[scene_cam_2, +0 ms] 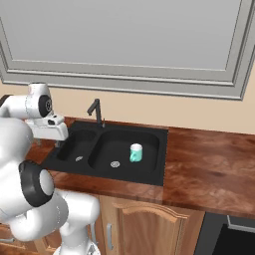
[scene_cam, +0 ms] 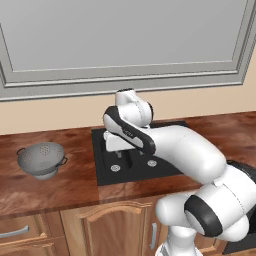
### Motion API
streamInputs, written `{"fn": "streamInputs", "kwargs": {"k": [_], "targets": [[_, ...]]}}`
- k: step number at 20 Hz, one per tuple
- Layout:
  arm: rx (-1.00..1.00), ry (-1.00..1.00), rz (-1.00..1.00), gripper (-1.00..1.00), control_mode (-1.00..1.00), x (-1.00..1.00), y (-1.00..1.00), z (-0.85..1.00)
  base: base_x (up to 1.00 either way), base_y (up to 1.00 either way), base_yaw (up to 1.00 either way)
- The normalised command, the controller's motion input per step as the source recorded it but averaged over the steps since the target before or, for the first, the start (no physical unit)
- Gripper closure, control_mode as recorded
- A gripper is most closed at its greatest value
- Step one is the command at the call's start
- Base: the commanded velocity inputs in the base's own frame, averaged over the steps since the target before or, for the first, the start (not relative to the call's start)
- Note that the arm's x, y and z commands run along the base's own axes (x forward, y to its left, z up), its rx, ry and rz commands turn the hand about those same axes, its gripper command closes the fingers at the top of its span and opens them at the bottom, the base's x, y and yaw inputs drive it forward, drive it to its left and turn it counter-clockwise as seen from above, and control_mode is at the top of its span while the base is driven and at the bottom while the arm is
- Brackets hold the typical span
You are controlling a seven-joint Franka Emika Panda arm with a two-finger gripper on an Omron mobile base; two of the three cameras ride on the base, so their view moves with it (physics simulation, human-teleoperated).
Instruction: Place the colander in the left basin and the mug in the right basin of the sink.
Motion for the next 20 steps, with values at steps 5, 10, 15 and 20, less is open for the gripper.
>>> {"fn": "streamInputs", "kwargs": {"k": [5, 10, 15, 20], "targets": [[0.03, 0.00, 0.00, -1.00, -1.00, 0.02, 0.47, 0.03, 0.00, 0.00, 0.00], [0.00, -0.03, 0.00, -1.00, -1.00, 0.11, 0.42, 0.00, 0.00, 0.00, 0.00], [0.00, -0.11, 0.00, -1.00, -1.00, 0.22, 0.44, 0.00, 0.00, 0.00, 0.00], [0.00, -0.10, 0.00, -1.00, -1.00, 0.22, 0.45, 0.00, 0.00, 0.00, 0.00]]}}
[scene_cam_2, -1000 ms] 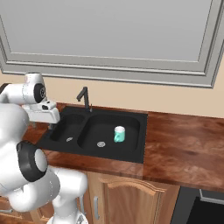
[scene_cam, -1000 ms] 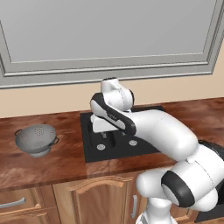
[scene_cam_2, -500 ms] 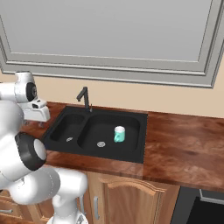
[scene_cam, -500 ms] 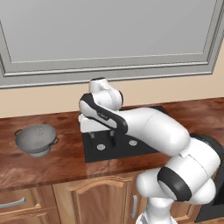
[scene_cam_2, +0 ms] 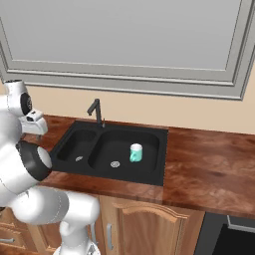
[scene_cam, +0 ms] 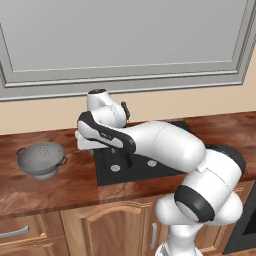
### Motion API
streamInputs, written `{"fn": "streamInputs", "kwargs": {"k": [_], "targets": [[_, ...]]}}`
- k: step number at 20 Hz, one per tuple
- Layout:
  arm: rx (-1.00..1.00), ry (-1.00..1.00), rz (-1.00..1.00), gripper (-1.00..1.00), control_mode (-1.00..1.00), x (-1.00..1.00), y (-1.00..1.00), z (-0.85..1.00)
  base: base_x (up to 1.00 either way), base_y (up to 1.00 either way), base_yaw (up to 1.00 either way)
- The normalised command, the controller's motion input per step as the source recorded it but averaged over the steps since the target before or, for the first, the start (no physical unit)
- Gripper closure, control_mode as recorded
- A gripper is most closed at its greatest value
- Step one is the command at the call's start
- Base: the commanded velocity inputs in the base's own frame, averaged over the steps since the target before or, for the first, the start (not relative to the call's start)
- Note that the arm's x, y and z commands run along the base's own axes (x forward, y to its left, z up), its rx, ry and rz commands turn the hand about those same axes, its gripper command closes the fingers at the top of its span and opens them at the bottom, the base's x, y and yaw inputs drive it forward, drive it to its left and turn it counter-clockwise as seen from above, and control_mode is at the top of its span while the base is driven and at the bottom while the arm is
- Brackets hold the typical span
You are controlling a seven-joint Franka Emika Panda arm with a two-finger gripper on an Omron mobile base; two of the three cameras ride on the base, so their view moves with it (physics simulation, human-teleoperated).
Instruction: Place the colander in the left basin and the mug in the right basin of the sink.
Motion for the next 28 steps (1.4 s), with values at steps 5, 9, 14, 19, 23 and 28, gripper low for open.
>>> {"fn": "streamInputs", "kwargs": {"k": [5, 9, 14, 19, 23, 28], "targets": [[0.01, -0.05, 0.00, -1.00, -1.00, 0.23, 0.41, 0.00, 0.00, 0.00, 0.00], [0.01, 0.00, 0.00, -1.00, -1.00, 0.27, 0.41, -0.06, 0.00, 0.00, 0.00], [0.03, -0.01, 0.00, -1.00, -1.00, 0.24, 0.40, -0.04, 0.00, 0.00, 0.00], [0.05, 0.00, 0.00, -1.00, -1.00, 0.21, 0.29, -0.09, 0.00, 0.00, 0.00], [0.01, 0.00, 0.00, -1.00, -1.00, 0.25, 0.22, -0.15, 0.00, 0.00, 0.00], [0.00, 0.00, 0.00, -1.00, -1.00, 0.24, 0.24, -0.21, 0.00, 0.00, 0.00]]}}
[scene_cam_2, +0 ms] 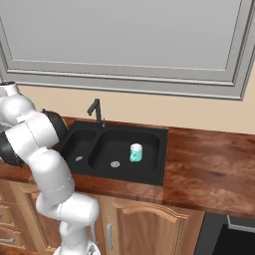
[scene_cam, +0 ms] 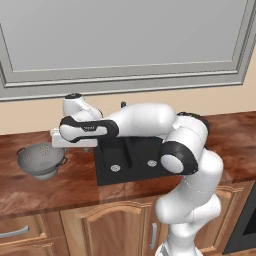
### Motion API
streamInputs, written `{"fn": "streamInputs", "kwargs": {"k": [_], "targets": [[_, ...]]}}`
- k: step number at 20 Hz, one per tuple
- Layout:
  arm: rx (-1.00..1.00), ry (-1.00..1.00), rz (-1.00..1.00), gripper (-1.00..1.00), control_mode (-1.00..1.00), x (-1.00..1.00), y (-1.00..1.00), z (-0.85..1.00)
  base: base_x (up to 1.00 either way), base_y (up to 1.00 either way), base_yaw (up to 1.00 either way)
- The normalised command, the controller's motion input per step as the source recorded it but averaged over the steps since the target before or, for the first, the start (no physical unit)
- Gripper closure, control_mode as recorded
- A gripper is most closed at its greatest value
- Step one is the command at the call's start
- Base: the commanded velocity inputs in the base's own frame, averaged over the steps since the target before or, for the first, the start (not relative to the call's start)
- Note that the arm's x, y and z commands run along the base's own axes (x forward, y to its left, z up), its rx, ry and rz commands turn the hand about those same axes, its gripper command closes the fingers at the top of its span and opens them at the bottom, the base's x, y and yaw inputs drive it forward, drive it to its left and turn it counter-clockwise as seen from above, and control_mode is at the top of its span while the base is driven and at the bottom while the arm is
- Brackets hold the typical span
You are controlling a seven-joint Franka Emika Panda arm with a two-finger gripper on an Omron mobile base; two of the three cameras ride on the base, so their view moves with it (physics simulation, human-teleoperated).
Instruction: Place the colander in the left basin and the mug in the right basin of the sink.
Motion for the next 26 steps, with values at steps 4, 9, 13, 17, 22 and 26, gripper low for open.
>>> {"fn": "streamInputs", "kwargs": {"k": [4, 9, 13, 17, 22, 26], "targets": [[0.00, 0.00, 0.00, -1.00, -1.00, 0.30, 0.25, -0.19, 0.00, 0.00, 0.00], [0.00, 0.00, -0.01, -1.00, -1.00, 0.37, 0.26, -0.17, 0.00, 0.00, 0.00], [0.00, 0.01, -0.03, -1.00, -1.00, 0.32, 0.27, -0.19, 0.00, 0.00, 0.00], [0.00, 0.04, -0.03, -1.00, -1.00, 0.32, 0.25, -0.22, 0.00, 0.00, 0.00], [0.00, 0.01, -0.03, -1.00, -1.00, 0.29, 0.20, -0.23, 0.00, 0.00, 0.00], [0.00, 0.00, -0.05, -1.00, -1.00, 0.32, 0.18, -0.18, 0.00, 0.00, 0.00]]}}
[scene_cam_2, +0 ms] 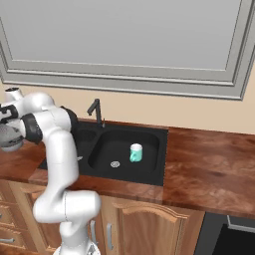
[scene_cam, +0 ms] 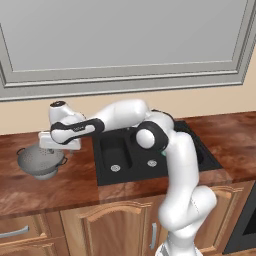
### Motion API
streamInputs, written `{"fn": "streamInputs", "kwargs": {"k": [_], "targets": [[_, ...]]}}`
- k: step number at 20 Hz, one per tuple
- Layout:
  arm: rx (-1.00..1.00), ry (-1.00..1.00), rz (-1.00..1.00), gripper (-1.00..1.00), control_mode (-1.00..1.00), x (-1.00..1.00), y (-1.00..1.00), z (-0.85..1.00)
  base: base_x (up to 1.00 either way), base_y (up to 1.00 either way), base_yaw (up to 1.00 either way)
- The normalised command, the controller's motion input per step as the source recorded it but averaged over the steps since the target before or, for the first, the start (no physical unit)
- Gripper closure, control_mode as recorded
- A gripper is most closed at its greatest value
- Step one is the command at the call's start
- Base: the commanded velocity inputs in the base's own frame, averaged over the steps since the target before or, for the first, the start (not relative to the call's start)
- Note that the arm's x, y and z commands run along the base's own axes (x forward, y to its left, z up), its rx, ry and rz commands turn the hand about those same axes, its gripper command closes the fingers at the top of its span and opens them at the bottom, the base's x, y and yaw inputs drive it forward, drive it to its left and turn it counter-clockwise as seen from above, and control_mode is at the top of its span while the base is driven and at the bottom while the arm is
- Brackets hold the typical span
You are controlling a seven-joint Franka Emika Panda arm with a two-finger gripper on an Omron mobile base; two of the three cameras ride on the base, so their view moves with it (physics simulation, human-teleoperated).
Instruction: Place the colander in the left basin and the mug in the right basin of the sink.
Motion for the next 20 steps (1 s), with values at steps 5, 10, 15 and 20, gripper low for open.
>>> {"fn": "streamInputs", "kwargs": {"k": [5, 10, 15, 20], "targets": [[0.00, 0.00, -0.03, -1.00, -1.00, 0.15, 0.12, -0.20, 0.00, 0.00, 0.00], [0.00, 0.00, -0.04, -1.00, -1.00, 0.07, 0.07, -0.23, 0.00, 0.00, 0.00], [0.00, 0.01, -0.05, 1.00, -1.00, 0.05, 0.04, -0.23, 0.00, 0.00, 0.00], [0.00, 0.00, -0.06, 1.00, -1.00, 0.05, 0.03, -0.23, 0.00, 0.00, 0.00]]}}
